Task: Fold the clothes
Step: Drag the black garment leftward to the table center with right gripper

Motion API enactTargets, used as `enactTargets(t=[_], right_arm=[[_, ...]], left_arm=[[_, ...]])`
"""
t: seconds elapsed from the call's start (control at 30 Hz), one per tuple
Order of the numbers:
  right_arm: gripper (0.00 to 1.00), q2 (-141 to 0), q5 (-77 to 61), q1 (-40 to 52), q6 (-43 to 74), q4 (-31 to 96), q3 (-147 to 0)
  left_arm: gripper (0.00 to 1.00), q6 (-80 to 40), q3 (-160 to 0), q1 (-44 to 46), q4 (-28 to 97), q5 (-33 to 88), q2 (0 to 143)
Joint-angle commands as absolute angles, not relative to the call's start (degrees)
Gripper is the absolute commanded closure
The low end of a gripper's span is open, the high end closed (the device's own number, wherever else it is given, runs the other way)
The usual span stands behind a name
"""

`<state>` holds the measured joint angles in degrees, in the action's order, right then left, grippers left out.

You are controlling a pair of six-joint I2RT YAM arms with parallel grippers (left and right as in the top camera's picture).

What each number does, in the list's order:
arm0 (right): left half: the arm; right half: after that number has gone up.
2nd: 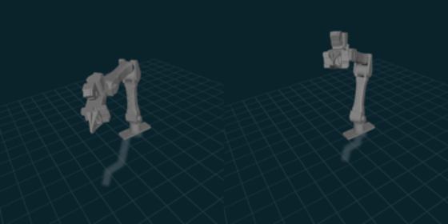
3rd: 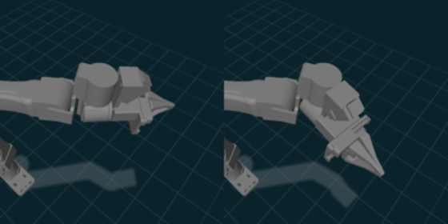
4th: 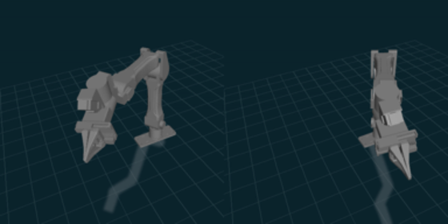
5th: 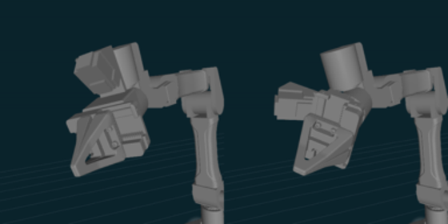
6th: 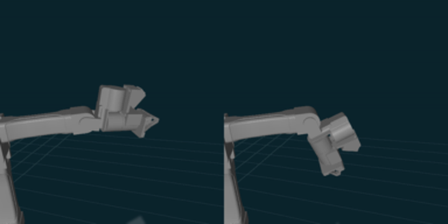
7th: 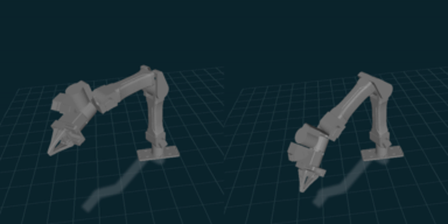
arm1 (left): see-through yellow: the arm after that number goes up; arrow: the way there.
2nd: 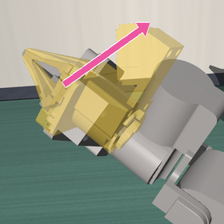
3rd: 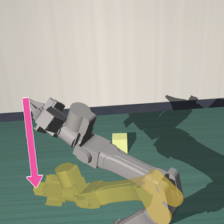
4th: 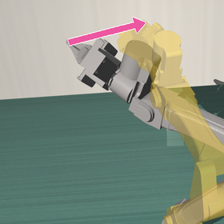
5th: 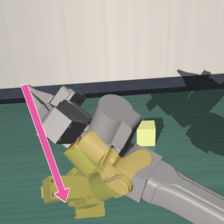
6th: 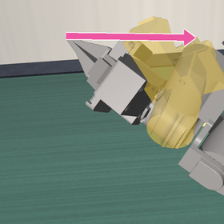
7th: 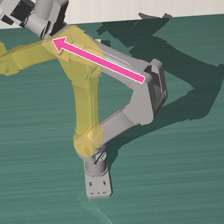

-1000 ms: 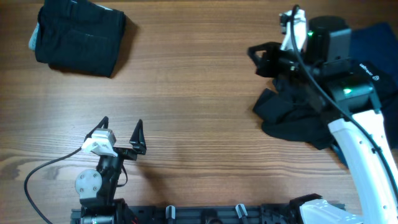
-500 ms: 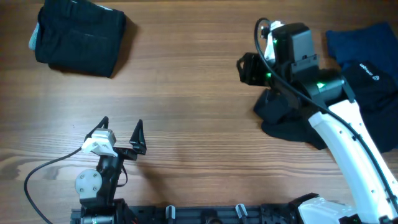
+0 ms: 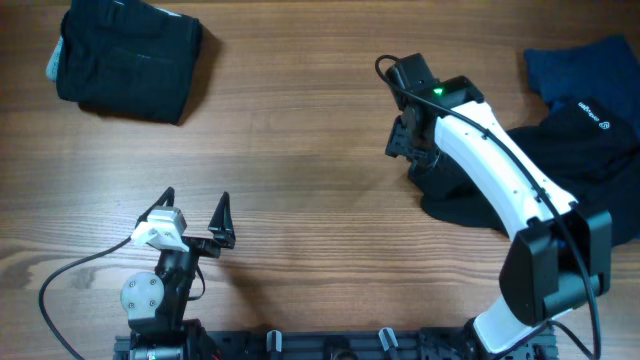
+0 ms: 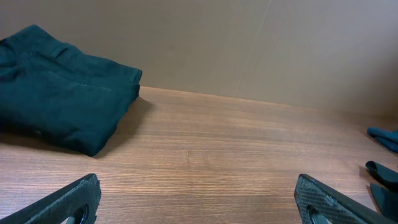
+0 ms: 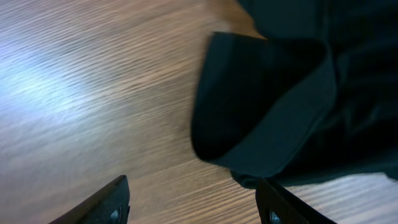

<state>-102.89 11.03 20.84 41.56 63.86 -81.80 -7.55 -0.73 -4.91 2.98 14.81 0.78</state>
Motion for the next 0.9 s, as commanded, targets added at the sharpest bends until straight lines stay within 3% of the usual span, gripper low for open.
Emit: enactTargets(t=[0.0,0.33,0.87], right_arm=[[0.35,-103.53,15.05,20.53,51.77,64.18,-81.25],[0.33,-103.63,22.96,20.05,58.48,62.33,-74.61],[0.23,-103.68,18.76,17.91,58.13,51.75,-67.33]], left_arm=[[0.00,-6.39,-0.32,-4.67,2.98,14.28,0.23],[0.00,-6.39,-0.32,-4.67,3.01,14.28,0.23],[0.00,-6.39,-0.32,-4.64,2.98,14.28,0.23]])
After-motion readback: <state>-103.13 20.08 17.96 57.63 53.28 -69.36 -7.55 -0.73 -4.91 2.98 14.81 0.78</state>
